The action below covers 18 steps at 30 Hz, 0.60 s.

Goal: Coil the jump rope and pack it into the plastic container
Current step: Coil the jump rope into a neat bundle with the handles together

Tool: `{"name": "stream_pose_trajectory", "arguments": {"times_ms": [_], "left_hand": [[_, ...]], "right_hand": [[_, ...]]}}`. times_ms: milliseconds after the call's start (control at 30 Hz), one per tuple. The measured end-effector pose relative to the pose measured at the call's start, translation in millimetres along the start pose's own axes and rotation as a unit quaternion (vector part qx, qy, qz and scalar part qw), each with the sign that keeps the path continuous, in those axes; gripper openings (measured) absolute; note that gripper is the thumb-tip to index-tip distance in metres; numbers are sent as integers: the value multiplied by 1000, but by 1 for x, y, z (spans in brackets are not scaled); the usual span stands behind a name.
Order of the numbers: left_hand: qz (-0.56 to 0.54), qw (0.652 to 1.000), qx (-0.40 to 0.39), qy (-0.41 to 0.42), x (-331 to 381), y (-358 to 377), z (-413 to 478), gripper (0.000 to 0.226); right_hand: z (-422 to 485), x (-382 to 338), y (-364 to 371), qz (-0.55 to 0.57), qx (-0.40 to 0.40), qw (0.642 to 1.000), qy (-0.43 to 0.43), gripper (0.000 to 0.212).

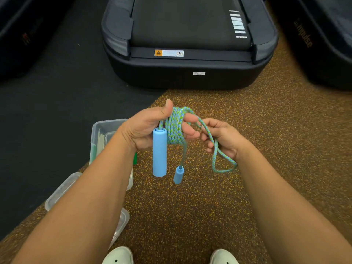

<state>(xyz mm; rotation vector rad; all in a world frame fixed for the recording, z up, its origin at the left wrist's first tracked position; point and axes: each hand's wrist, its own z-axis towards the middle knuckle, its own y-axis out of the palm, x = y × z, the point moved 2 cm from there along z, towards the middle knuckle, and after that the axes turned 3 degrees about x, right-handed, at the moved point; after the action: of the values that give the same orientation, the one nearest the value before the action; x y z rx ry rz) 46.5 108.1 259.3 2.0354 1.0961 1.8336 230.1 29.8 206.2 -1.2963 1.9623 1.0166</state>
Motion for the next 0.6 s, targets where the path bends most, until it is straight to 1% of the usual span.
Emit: {"name": "stream_pose_trajectory", "arguments": {"times_ms": [67, 133, 233, 300, 367, 400, 433, 467, 500, 567, 600], "left_hand": [[-3, 1000, -10, 7, 2, -1, 0, 57], [1, 1000, -7, 5, 3, -1, -1, 57], [5, 1000, 13, 7, 1, 0, -1, 56], [2, 1000, 25, 6, 0, 2, 0, 57], [4, 999, 32, 8, -1, 2, 2, 58], [7, 999, 34, 8, -1, 2, 2, 58], [13, 999, 34, 9, -1, 2, 2, 58], [19, 999, 32, 9, 0, 2, 2, 58], [20, 999, 31, 10, 0, 1, 2, 58], [17, 999, 27, 11, 0, -1, 2, 56], [14, 1000, 25, 9, 0, -2, 2, 57]], "right_hand": [[2, 9, -3, 19, -2, 999, 38, 23], [2, 15, -5, 22, -11, 998, 61, 22], [0, 17, -3, -21, -32, 997, 71, 20], [1, 13, 2, -66, -56, 995, 58, 27], [1, 7, 12, -101, -78, 992, 18, 44], [0, 3, 18, -82, -84, 993, -14, 52], [-1, -1, 23, -36, -101, 993, -50, 55], [-4, -5, 28, 13, -136, 987, -89, 53], [-6, -8, 31, 36, -171, 976, -128, 46], [-9, -12, 35, -8, -197, 963, -184, 22], [-9, -14, 36, -35, -195, 961, -194, 18]]}}
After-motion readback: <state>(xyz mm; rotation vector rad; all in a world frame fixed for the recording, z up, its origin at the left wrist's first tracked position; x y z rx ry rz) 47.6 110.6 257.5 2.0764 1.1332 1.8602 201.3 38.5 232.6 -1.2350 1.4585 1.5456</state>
